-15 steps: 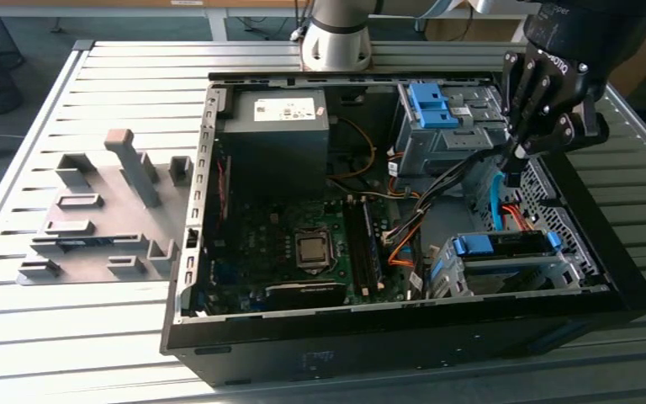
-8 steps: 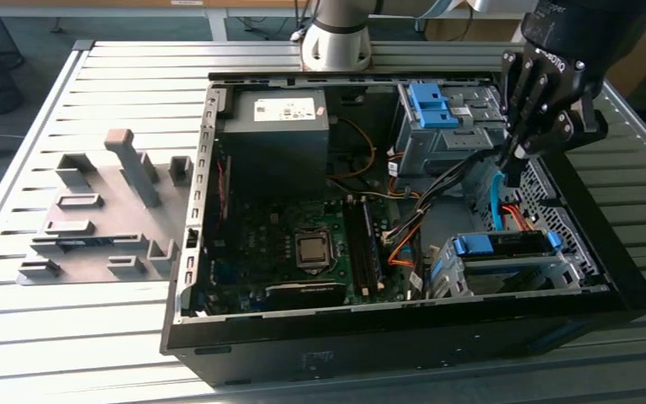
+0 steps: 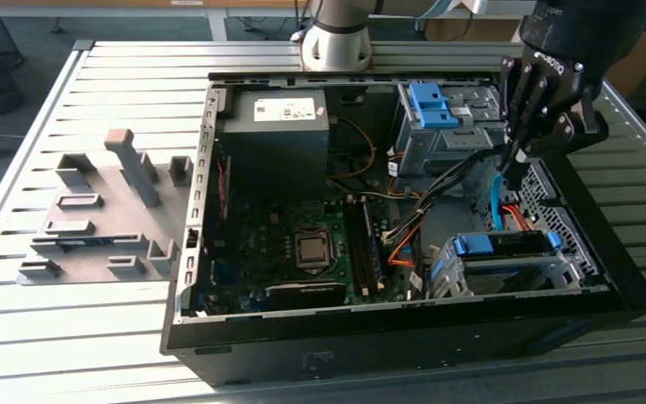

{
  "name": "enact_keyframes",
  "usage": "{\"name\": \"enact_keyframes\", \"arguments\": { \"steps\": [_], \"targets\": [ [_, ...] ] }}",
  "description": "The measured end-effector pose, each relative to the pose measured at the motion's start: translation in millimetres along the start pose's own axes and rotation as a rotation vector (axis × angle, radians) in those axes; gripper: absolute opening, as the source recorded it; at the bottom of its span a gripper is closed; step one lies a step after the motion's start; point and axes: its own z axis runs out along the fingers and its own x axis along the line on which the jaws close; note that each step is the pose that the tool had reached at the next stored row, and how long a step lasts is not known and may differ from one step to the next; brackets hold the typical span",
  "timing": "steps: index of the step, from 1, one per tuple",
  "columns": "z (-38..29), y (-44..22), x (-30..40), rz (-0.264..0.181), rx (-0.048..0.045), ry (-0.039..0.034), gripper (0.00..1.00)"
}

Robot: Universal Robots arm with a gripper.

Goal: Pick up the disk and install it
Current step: 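Insert the second disk wire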

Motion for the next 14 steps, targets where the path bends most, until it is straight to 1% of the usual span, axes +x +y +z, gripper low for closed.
{"name": "enact_keyframes", "arguments": {
  "steps": [1, 2, 6, 8, 14],
  "targets": [
    [0.7, 0.0, -0.3, 0.0, 0.0002, 0.0032, 0.17],
    [1.2, -0.1, -0.5, 0.0, 0.0003, 0.0048, 0.17],
    [3.1, -0.6, -1.4, 0.0, 0.0005, 0.0068, 0.17],
    [3.8, -0.7, -1.7, 0.0, 0.0005, 0.0091, 0.17],
    [3.9, -0.7, -1.7, 0.0, 0.0006, 0.0096, 0.17]
  ]
}}
